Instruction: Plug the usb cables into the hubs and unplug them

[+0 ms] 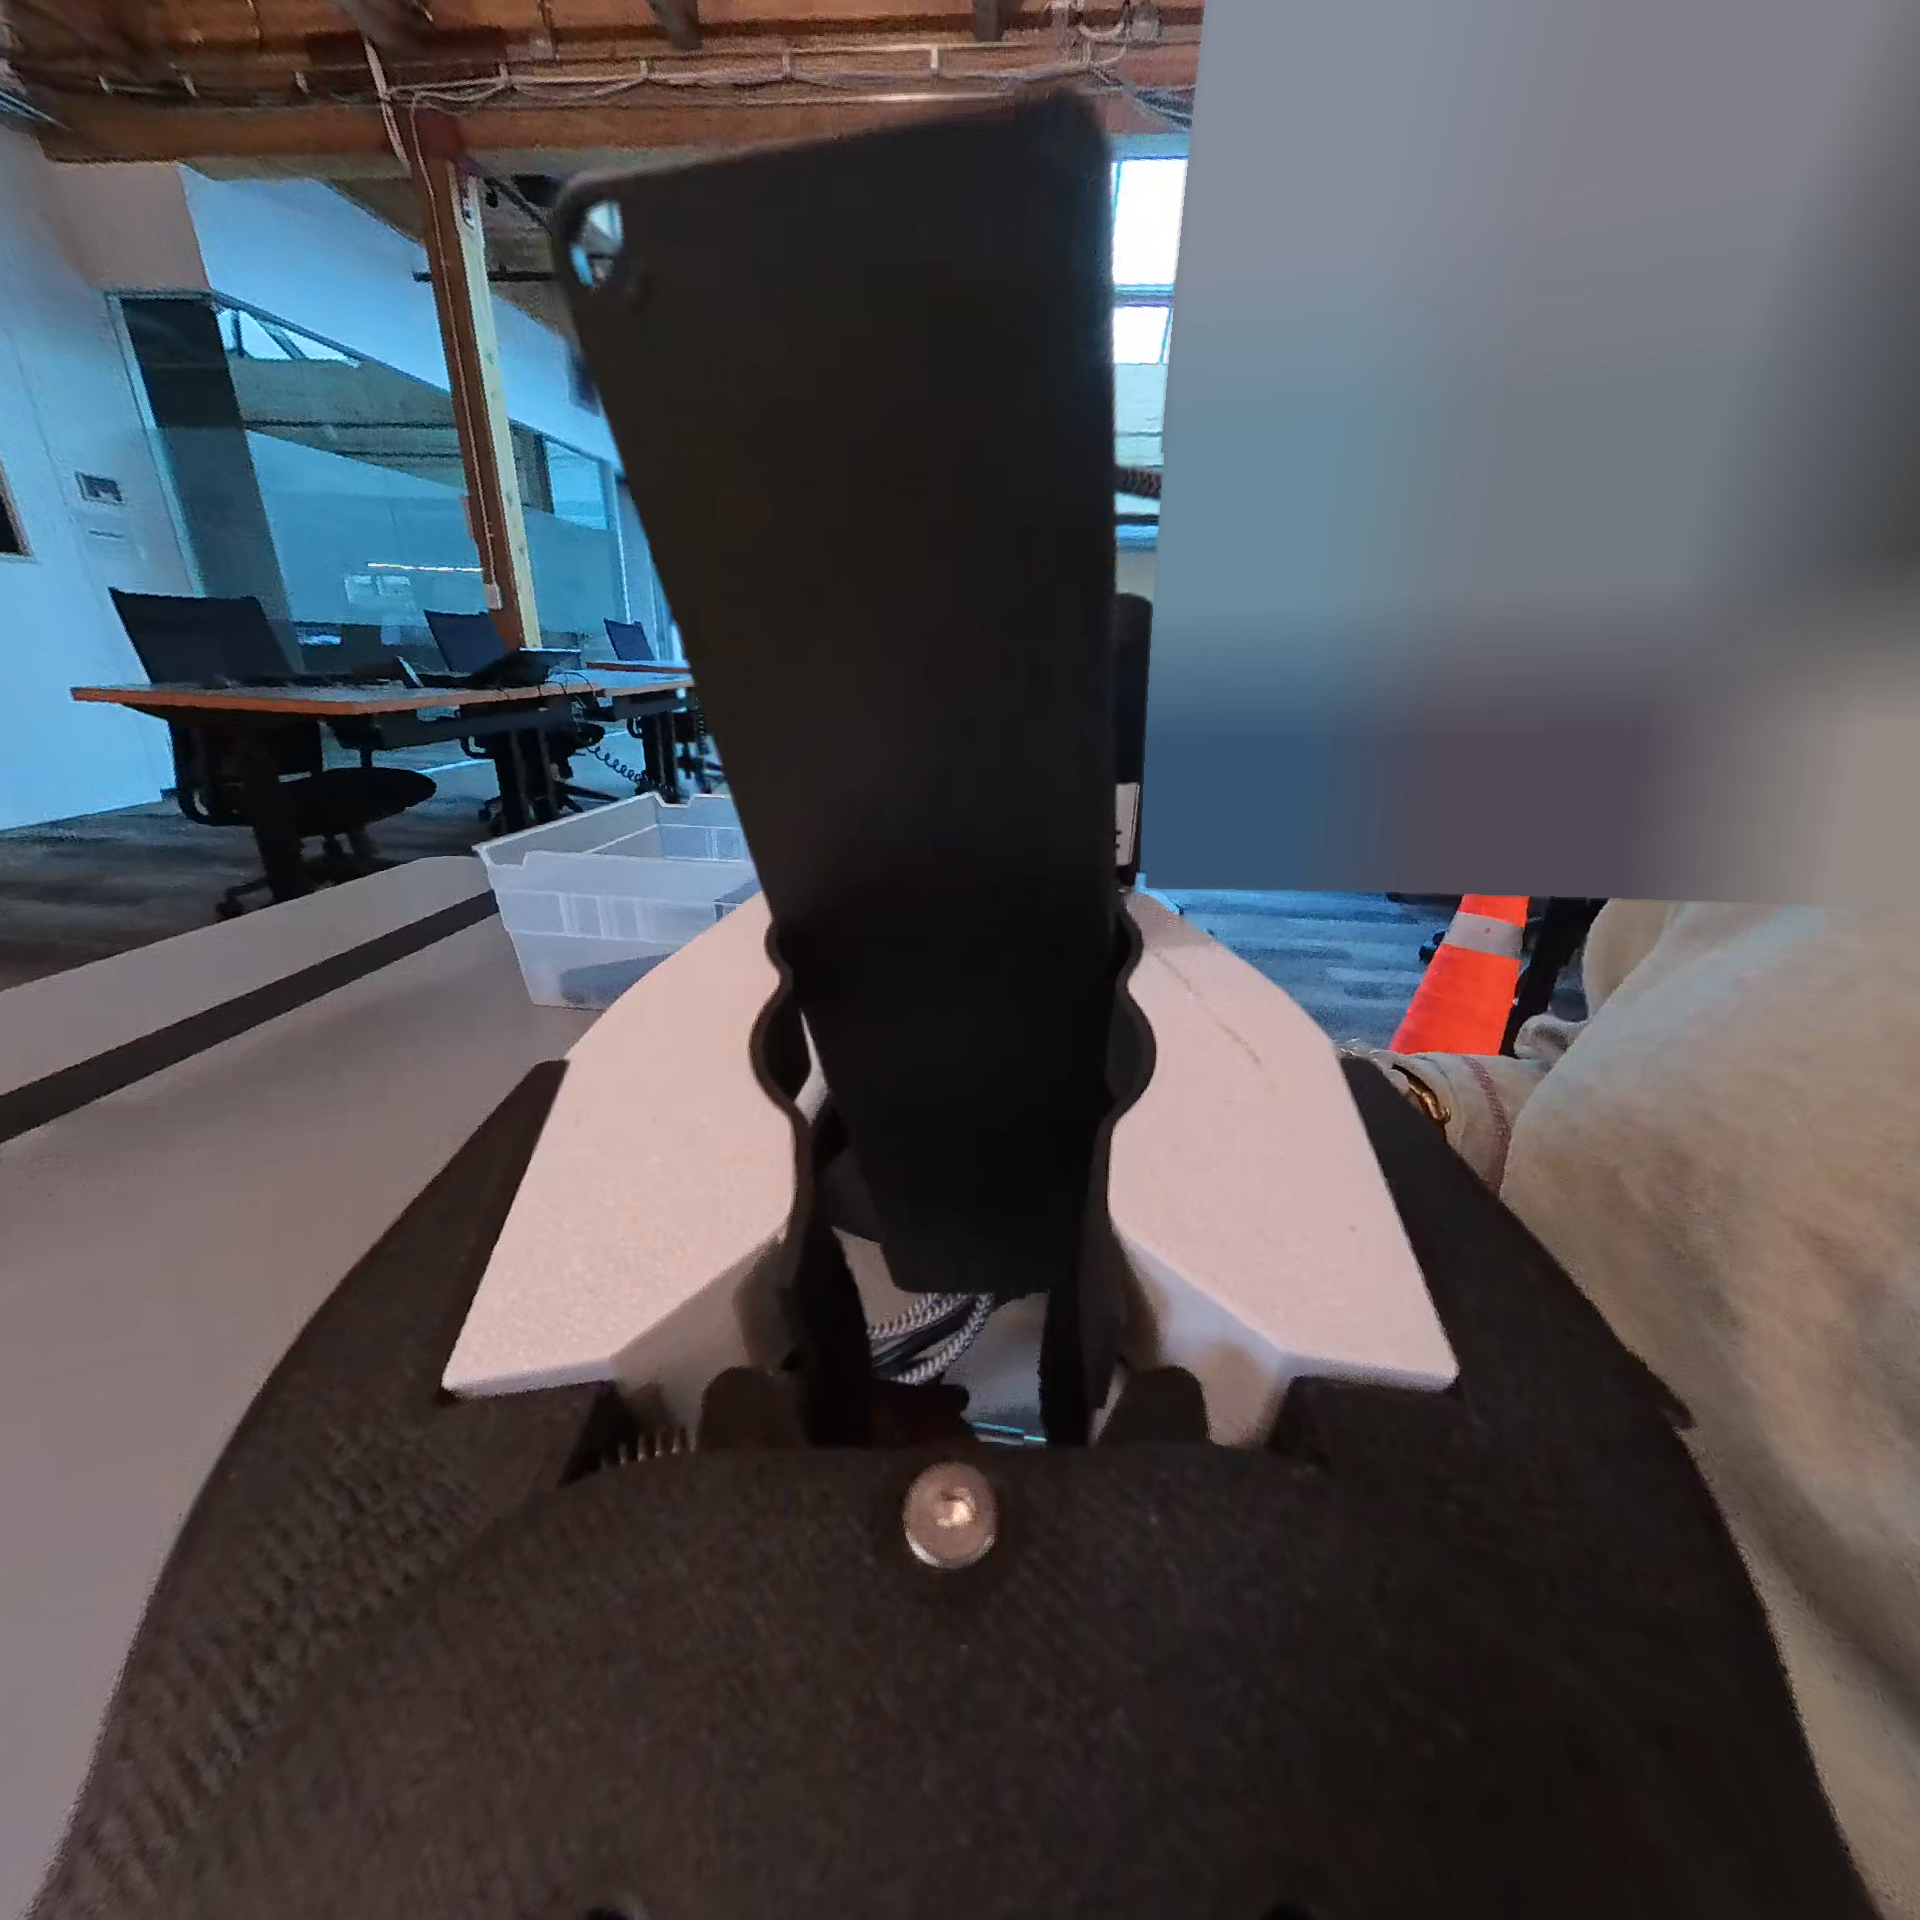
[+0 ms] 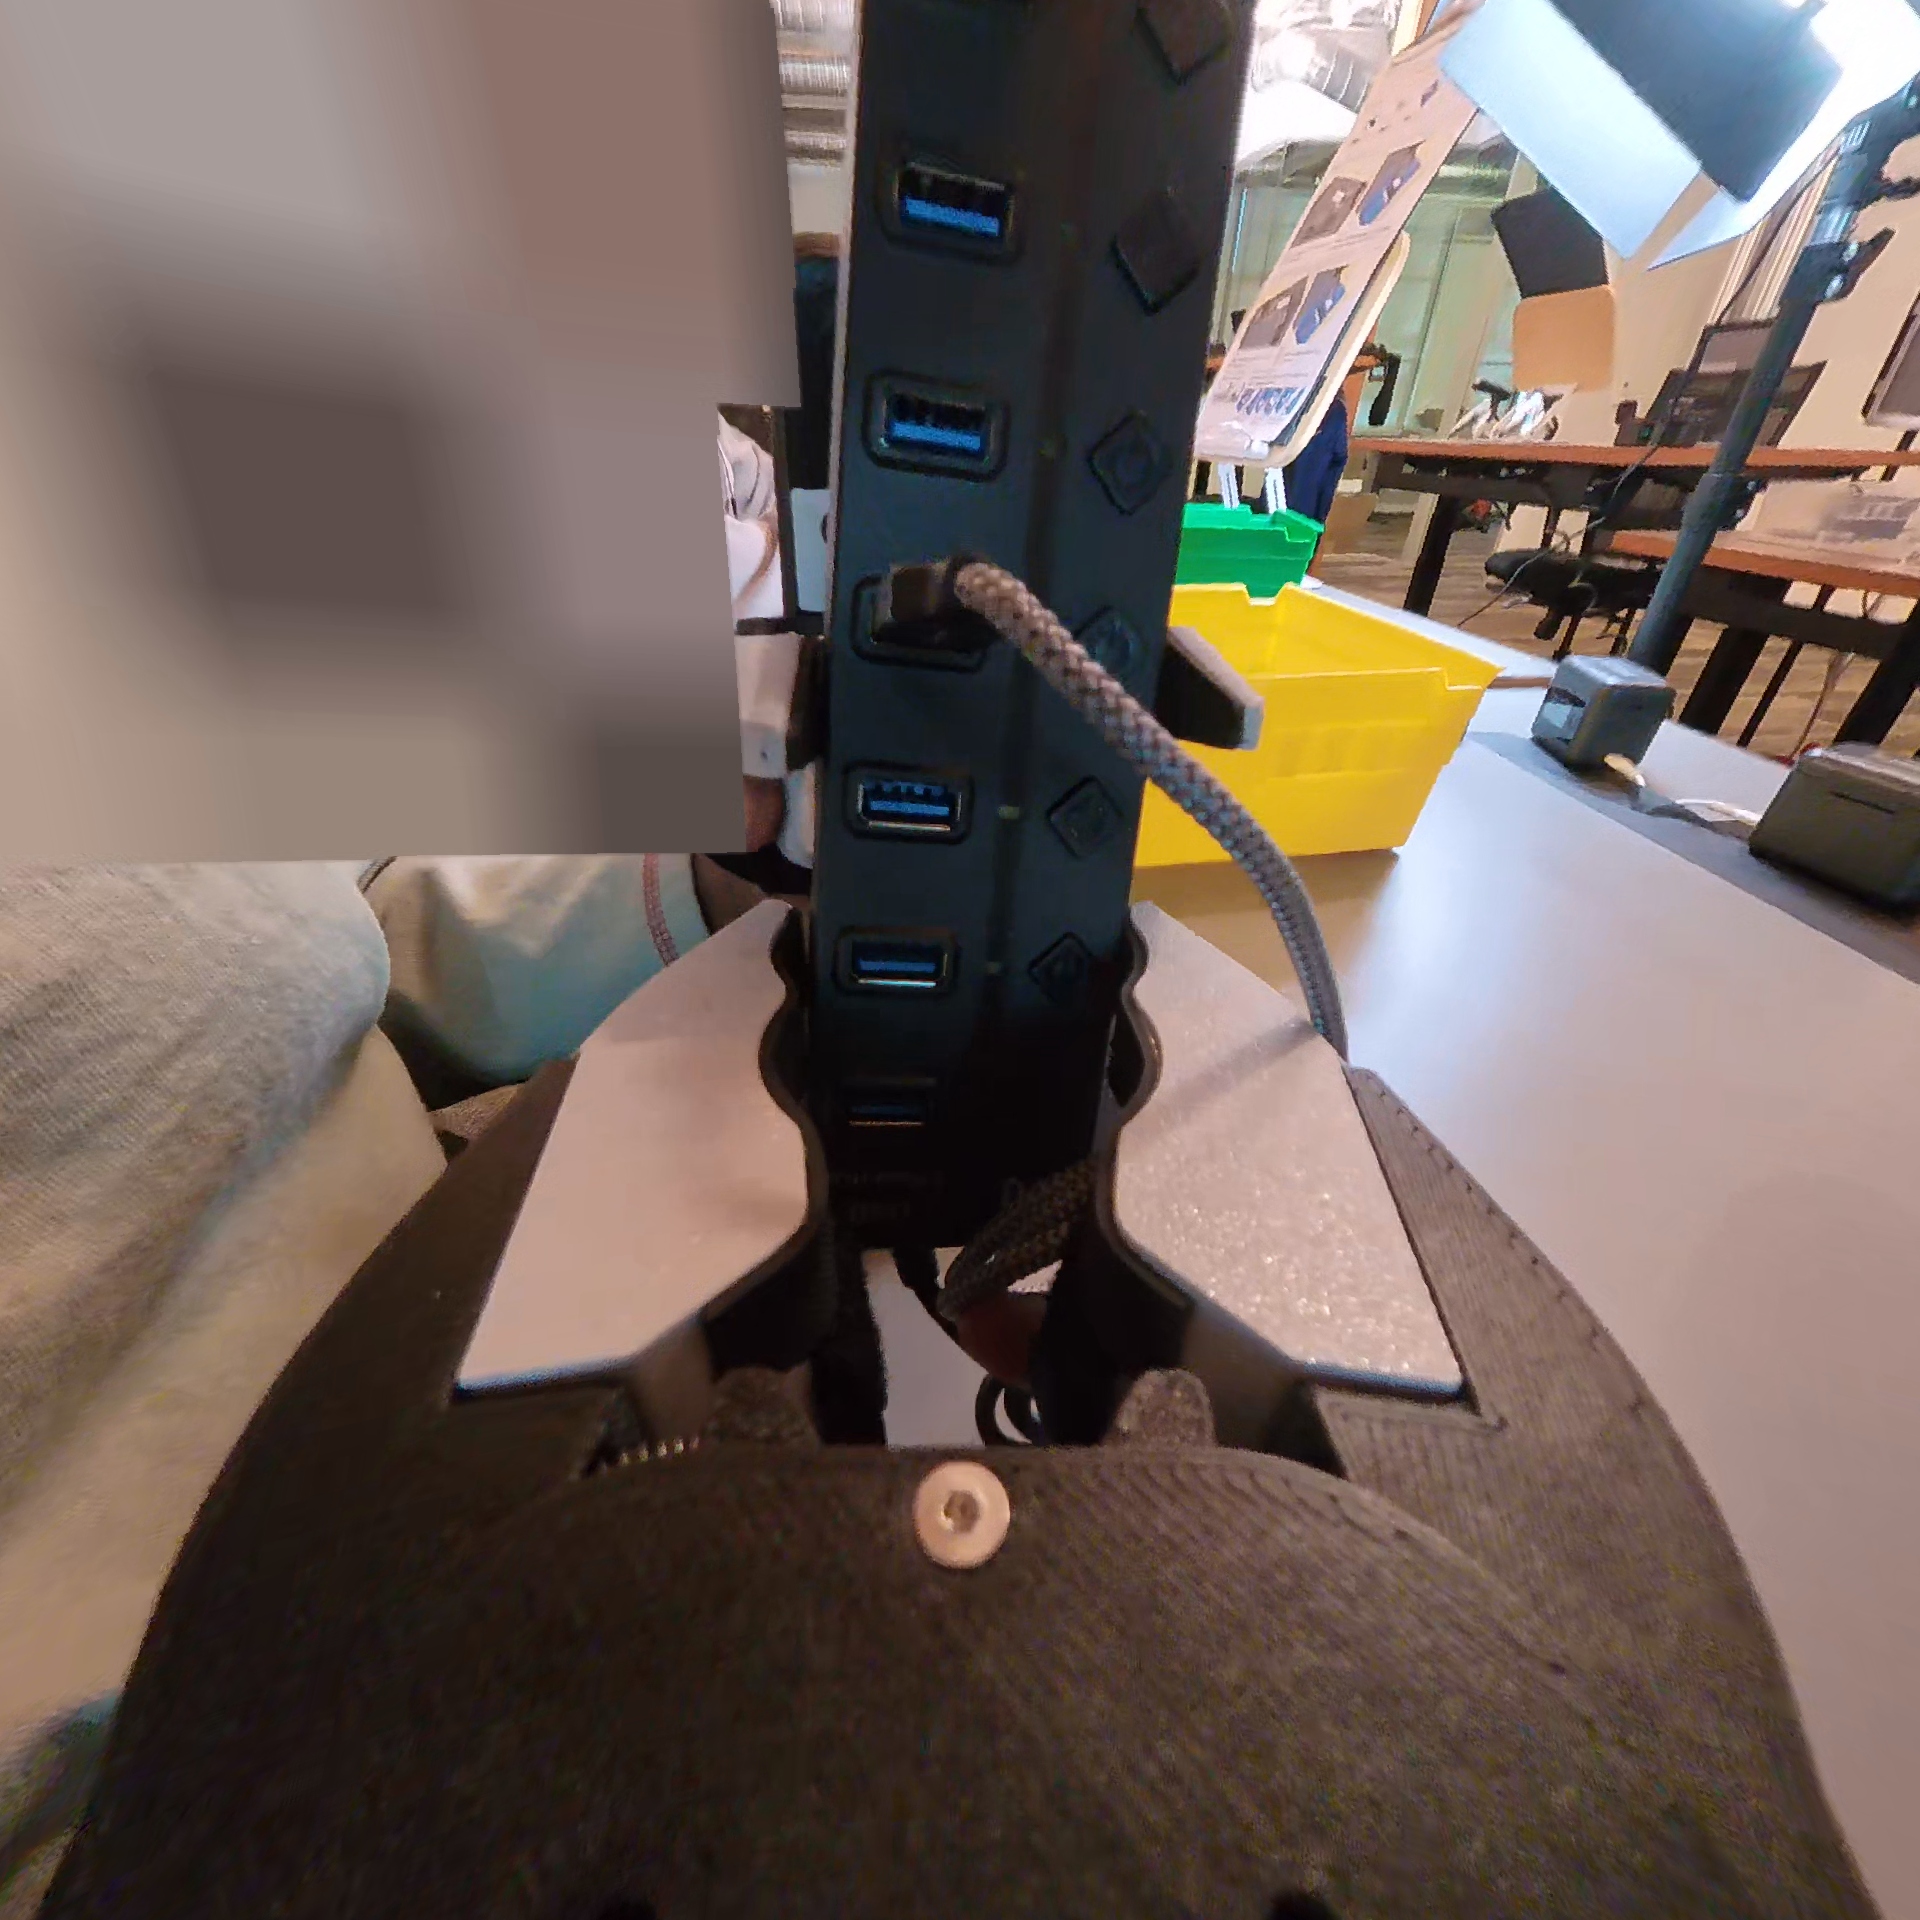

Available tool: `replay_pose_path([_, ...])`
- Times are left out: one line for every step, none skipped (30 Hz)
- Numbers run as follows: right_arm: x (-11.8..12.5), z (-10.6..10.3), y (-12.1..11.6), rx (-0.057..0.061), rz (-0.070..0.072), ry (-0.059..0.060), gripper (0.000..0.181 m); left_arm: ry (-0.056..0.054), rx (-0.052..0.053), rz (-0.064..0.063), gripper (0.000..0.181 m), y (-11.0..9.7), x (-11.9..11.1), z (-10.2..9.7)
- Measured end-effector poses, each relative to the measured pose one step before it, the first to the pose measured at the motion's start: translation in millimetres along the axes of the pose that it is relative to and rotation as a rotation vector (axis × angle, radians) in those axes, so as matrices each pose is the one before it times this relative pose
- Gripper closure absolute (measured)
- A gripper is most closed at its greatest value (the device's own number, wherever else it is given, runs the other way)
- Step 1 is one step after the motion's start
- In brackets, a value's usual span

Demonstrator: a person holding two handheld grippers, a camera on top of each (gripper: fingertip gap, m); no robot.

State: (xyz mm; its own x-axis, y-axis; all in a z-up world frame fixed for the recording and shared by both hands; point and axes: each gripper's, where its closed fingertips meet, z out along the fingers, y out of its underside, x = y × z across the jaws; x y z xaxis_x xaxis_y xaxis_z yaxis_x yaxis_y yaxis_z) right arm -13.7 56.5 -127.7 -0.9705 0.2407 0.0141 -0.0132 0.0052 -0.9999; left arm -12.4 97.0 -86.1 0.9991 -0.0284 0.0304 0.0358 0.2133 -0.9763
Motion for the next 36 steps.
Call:
replay_pose_path([0.6,0.08,2.57,-0.0182,0.012,-0.0003,0.125,-0.0028,0.0041,-0.0079,0.126,1.27,-0.95,-0.65])
replay_pose_path([0.71,-1.48,3.42,-0.0259,0.0162,-0.0045,0.124,-0.0023,-0.0044,0.0025,0.126,2.11,-0.83,-1.18])
replay_pose_path([0.63,-3.87,3.59,-0.0269,0.0172,-0.0066,0.121,-0.0094,-0.0011,0.0085,0.127,0.53,-1.51,-2.11])
replay_pose_path([1.77,-6.06,3.44,-0.0226,0.0198,0.0023,0.116,-0.0165,-0.0045,0.0117,0.127,0.13,-2.55,-2.91])
replay_pose_path([3.01,-7.88,3.69,-0.0212,0.0215,0.0129,0.116,-0.0162,-0.013,0.0137,0.127,1.18,-2.7,-3.32])
replay_pose_path([1.99,-8.97,4.4,-0.0239,0.0154,0.0084,0.128,-0.0154,-0.0162,0.014,0.127,2.08,-2.56,-3.25])
replay_pose_path([-0.5,-9.51,3.25,-0.016,0.0024,-0.0041,0.145,-0.0121,-0.0154,0.0092,0.127,2.94,-2.08,-2.63])
replay_pose_path([-3.21,-8.64,-1.26,0.0118,-0.0092,-0.0145,0.157,-0.0056,-0.0188,0.0047,0.127,4.07,-0.87,-1.85])
replay_pose_path([-5.03,-6.92,-6.22,0.0426,-0.0156,-0.0217,0.164,-0.0026,-0.0179,0.0039,0.127,4.48,-0.26,-0.93])
replay_pose_path([-4.78,-4.43,-9.54,0.0608,-0.0179,-0.0193,0.166,0.0017,-0.0137,-0.0002,0.127,3.99,0.63,-0.19])
replay_pose_path([-2.44,-1.6,-10.24,0.065,-0.0167,-0.0082,0.163,0.0066,-0.0075,-0.0038,0.127,2.77,1.52,0.24])
replay_pose_path([-0.5,1.19,-8.48,0.055,-0.0137,-0.0019,0.157,0.0094,-0.0051,0.0006,0.127,1.73,1.83,0.28])
replay_pose_path([0.46,3.34,-5.24,0.0337,-0.0115,-0.0034,0.15,0.0087,-0.0075,0.0027,0.127,1.85,1.38,0.15])
replay_pose_path([0.24,4.77,-1.93,0.0114,-0.0109,-0.0092,0.147,0.0065,-0.0077,0.0004,0.127,2.06,0.95,0.04])
replay_pose_path([0.13,5.48,0.75,-0.0061,-0.0081,-0.0156,0.144,0.0045,-0.0027,-0.0023,0.127,1.56,0.56,-0.19])
replay_pose_path([0.35,5.92,2.64,-0.018,-0.0035,-0.0198,0.144,0.0054,-0.0015,-0.0026,0.127,1.39,0.6,-0.3])
replay_pose_path([0.56,5.81,3.74,-0.0262,-0.0007,-0.0209,0.144,0.0048,-0.0043,-0.0007,0.127,1.54,0.57,-0.59])
replay_pose_path([0.59,5.35,4.08,-0.0313,-0.0013,-0.0209,0.146,0.0046,-0.0048,-0.0004,0.127,1.49,0.63,-0.71])
replay_pose_path([0.18,4.8,3.58,-0.0311,-0.0038,-0.0185,0.148,0.0037,-0.0047,-0.0014,0.127,1.57,0.49,-0.9])
replay_pose_path([-0.12,4.16,2.81,-0.0286,-0.0051,-0.0154,0.151,0.0004,-0.0014,-0.003,0.127,1.12,0.17,-1.06])
replay_pose_path([0.11,3.47,2.3,-0.026,-0.0039,-0.0103,0.155,0.0,0.0024,-0.0046,0.127,0.4,0.02,-1.28])
replay_pose_path([1.5,2.45,1.33,-0.019,-0.0018,0.0021,0.162,0.0004,0.0044,-0.004,0.127,0.01,0.02,-1.43])
replay_pose_path([1.57,1.27,0.55,-0.0104,-0.0035,0.0032,0.168,0.0054,0.0019,-0.0016,0.127,0.26,1.01,-1.21])
replay_pose_path([0.1,0.59,0.48,-0.0063,0.0014,-0.0057,0.167,0.0023,0.0009,0.0015,0.127,0.53,0.9,-0.69])
replay_pose_path([-0.16,0.58,0.86,-0.0054,0.0077,-0.0042,0.167,-0.004,-0.0003,0.003,0.127,0.7,0.07,-0.57])
replay_pose_path([0.38,0.34,0.72,-0.0037,0.0034,0.0066,0.168,-0.0067,-0.0002,0.0017,0.127,0.68,-0.3,-0.57])
replay_pose_path([1.2,0.48,0.93,-0.0044,-0.0051,0.0208,0.168,-0.0183,0.0049,0.0036,0.127,0.19,-1.55,-0.65])
replay_pose_path([2.01,0.75,1.38,-0.0086,-0.0032,0.0326,0.167,-0.022,0.0005,0.0009,0.127,1.07,-2.24,-0.81])
replay_pose_path([1.99,1.06,1.21,-0.0065,0.0072,0.0364,0.167,-0.0217,-0.0018,-0.0021,0.127,1.39,-2.59,-0.86])
replay_pose_path([1.16,0.83,0.25,0.0015,0.0109,0.0338,0.167,-0.0106,0.0032,-0.0058,0.128,0.41,-1.54,-0.81])
replay_pose_path([-0.03,0.1,0.21,0.0041,0.006,0.0248,0.167,-0.0016,0.0014,-0.0042,0.128,0.08,-0.35,-0.39])
replay_pose_path([-1.21,-0.52,0.69,-0.001,-0.004,0.0099,0.167,0.009,-0.0028,0.0008,0.128,0.69,1.23,0.06])
replay_pose_path([-2.13,-1.04,1.04,-0.0058,-0.0109,-0.0069,0.168,0.0167,-0.0065,0.0042,0.128,1.22,2.32,0.36])
replay_pose_path([-2.81,-1.48,1.26,-0.0082,-0.0091,-0.025,0.168,0.0227,-0.0081,0.0062,0.128,1.25,3.28,0.64])
replay_pose_path([-2.35,-1.44,1.32,-0.0106,-0.0014,-0.0316,0.168,0.0305,-0.0105,-0.0002,0.128,1.46,3.82,0.69])
replay_pose_path([-1.35,-0.97,1.06,-0.0112,-0.0001,-0.0271,0.168,0.0202,-0.0102,-0.0034,0.128,1.22,2.07,0.85])
